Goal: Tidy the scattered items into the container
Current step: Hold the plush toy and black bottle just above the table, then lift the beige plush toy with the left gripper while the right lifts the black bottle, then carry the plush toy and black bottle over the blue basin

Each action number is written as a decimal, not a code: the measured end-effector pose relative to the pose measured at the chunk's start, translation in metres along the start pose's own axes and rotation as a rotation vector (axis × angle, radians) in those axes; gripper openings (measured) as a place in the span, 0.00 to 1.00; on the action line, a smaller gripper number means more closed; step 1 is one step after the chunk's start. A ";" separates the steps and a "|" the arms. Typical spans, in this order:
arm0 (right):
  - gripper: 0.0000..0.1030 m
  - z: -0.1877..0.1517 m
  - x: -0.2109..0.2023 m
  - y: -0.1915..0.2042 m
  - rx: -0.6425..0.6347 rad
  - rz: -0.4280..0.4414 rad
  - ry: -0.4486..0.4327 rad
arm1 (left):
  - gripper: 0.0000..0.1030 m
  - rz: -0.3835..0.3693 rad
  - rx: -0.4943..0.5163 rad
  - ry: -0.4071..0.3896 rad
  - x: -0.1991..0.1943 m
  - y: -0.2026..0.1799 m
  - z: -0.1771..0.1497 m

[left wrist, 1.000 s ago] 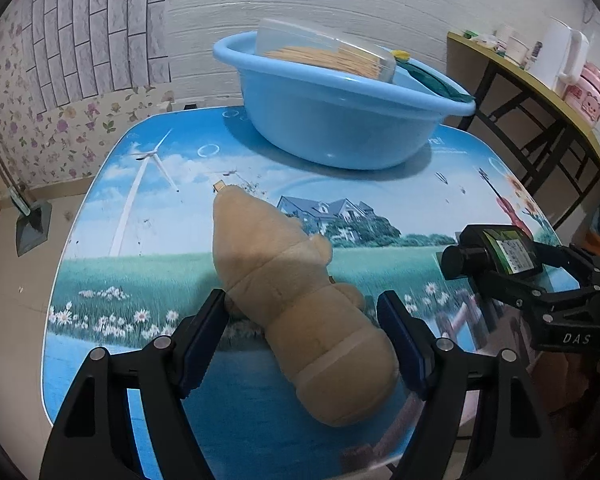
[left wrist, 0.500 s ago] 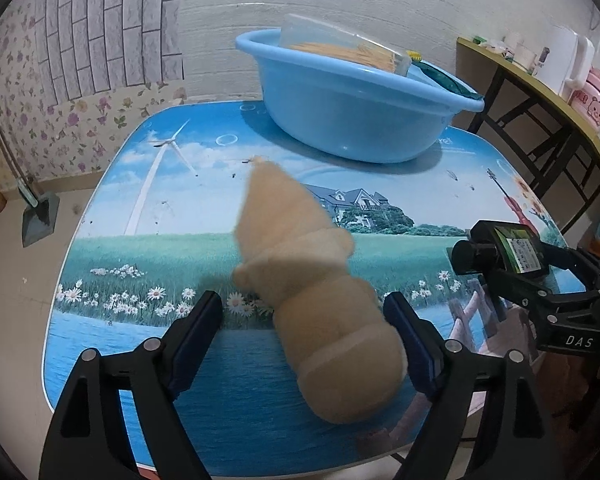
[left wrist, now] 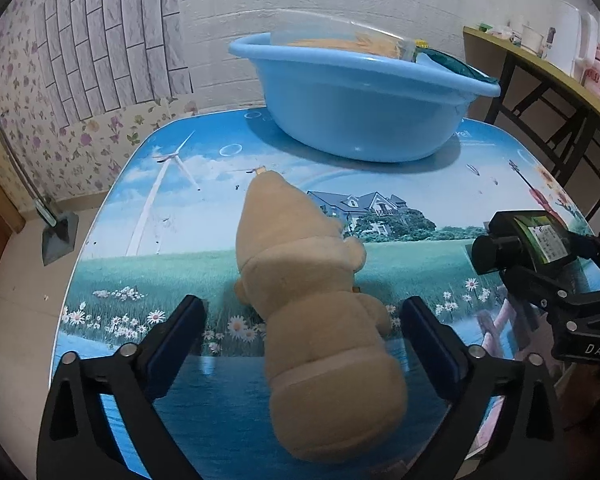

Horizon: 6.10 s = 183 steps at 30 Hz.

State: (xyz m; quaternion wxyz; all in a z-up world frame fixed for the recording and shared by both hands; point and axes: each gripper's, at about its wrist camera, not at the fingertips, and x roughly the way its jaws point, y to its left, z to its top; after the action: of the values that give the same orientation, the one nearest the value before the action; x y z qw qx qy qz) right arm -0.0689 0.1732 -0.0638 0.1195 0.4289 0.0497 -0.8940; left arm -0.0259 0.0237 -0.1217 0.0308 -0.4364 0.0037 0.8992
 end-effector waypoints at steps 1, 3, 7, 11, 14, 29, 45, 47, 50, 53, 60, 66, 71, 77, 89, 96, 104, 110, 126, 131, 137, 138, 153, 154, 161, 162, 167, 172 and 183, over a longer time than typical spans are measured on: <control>0.96 0.000 0.001 0.000 -0.002 0.000 -0.004 | 1.00 0.002 -0.001 0.000 0.000 0.000 0.000; 1.00 -0.001 0.001 0.001 -0.005 0.002 -0.013 | 1.00 0.005 -0.003 -0.004 0.001 0.001 0.000; 1.00 -0.003 0.001 0.002 -0.009 0.004 -0.027 | 1.00 0.011 -0.006 -0.012 0.000 0.000 -0.001; 1.00 -0.007 -0.001 0.001 -0.017 0.015 -0.054 | 1.00 0.013 -0.008 -0.017 0.000 0.000 -0.001; 1.00 -0.009 -0.003 0.000 -0.021 0.022 -0.075 | 1.00 0.014 -0.009 -0.023 0.001 0.000 -0.002; 1.00 -0.012 -0.003 -0.017 -0.123 0.119 -0.055 | 1.00 0.012 -0.007 -0.031 0.001 0.000 -0.002; 1.00 -0.010 -0.001 -0.017 -0.121 0.110 -0.060 | 1.00 0.012 -0.007 -0.032 0.001 0.000 -0.001; 1.00 -0.010 -0.001 -0.017 -0.121 0.110 -0.060 | 1.00 0.012 -0.007 -0.032 0.001 0.000 -0.001; 1.00 -0.011 -0.002 -0.016 -0.120 0.109 -0.060 | 1.00 0.012 -0.007 -0.032 0.001 0.000 -0.001; 1.00 -0.011 -0.001 -0.017 -0.120 0.108 -0.060 | 1.00 0.012 -0.007 -0.032 0.001 0.000 -0.001; 1.00 -0.010 -0.001 -0.017 -0.121 0.109 -0.060 | 1.00 0.012 -0.008 -0.033 0.001 0.000 -0.001; 1.00 -0.010 -0.001 -0.017 -0.121 0.108 -0.059 | 1.00 0.012 -0.008 -0.033 0.001 -0.001 0.000; 1.00 -0.010 -0.001 -0.017 -0.121 0.108 -0.061 | 1.00 0.013 -0.008 -0.033 0.001 0.000 0.000; 1.00 -0.010 -0.001 -0.017 -0.122 0.109 -0.061 | 1.00 0.013 -0.008 -0.033 0.001 0.000 0.000; 1.00 -0.011 0.000 -0.017 -0.122 0.109 -0.062 | 1.00 0.013 -0.009 -0.033 0.001 -0.001 -0.001; 1.00 -0.011 0.000 -0.017 -0.122 0.109 -0.062 | 1.00 0.013 -0.008 -0.033 0.001 -0.001 -0.001; 1.00 -0.011 0.000 -0.017 -0.122 0.109 -0.063 | 1.00 0.013 -0.009 -0.035 0.002 -0.001 0.000; 1.00 -0.011 0.001 -0.017 -0.121 0.109 -0.063 | 1.00 0.012 -0.009 -0.034 0.001 -0.001 0.000; 1.00 -0.010 0.001 -0.016 -0.120 0.106 -0.058 | 0.68 -0.011 0.004 -0.068 -0.004 0.002 0.000; 1.00 -0.008 0.002 -0.014 -0.119 0.103 -0.046 | 0.62 -0.036 -0.001 -0.071 -0.008 0.004 -0.001; 1.00 -0.004 0.002 -0.013 -0.110 0.092 -0.028 | 0.61 -0.024 -0.004 -0.076 -0.014 0.010 -0.001; 1.00 -0.003 0.004 -0.013 -0.108 0.091 -0.025 | 0.61 -0.022 -0.001 -0.078 -0.015 0.010 -0.001; 0.93 -0.003 0.001 -0.012 -0.105 0.101 -0.027 | 0.61 -0.017 0.015 -0.105 -0.031 0.012 0.004; 0.93 -0.002 -0.002 -0.011 -0.109 0.099 -0.040 | 0.61 -0.018 0.017 -0.111 -0.034 0.011 0.006; 0.91 0.003 -0.007 -0.010 -0.098 0.132 -0.063 | 0.61 -0.026 0.017 -0.120 -0.040 0.008 0.016; 0.91 0.003 -0.008 -0.010 -0.095 0.137 -0.063 | 0.61 -0.028 0.016 -0.118 -0.040 0.008 0.017; 0.89 0.006 -0.015 -0.015 -0.061 0.161 -0.083 | 0.60 -0.037 0.015 -0.116 -0.043 0.007 0.022; 0.88 0.012 -0.022 -0.014 -0.060 0.183 -0.106 | 0.60 -0.039 0.013 -0.143 -0.049 0.007 0.033; 0.88 0.010 -0.015 -0.016 -0.054 0.240 -0.078 | 0.60 -0.038 0.021 -0.124 -0.044 0.004 0.032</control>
State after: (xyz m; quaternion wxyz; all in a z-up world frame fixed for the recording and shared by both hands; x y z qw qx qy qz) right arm -0.0720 0.1887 -0.0461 0.2392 0.3932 0.0174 -0.8876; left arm -0.0243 0.0183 -0.0670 0.0524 -0.3795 0.0029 0.9237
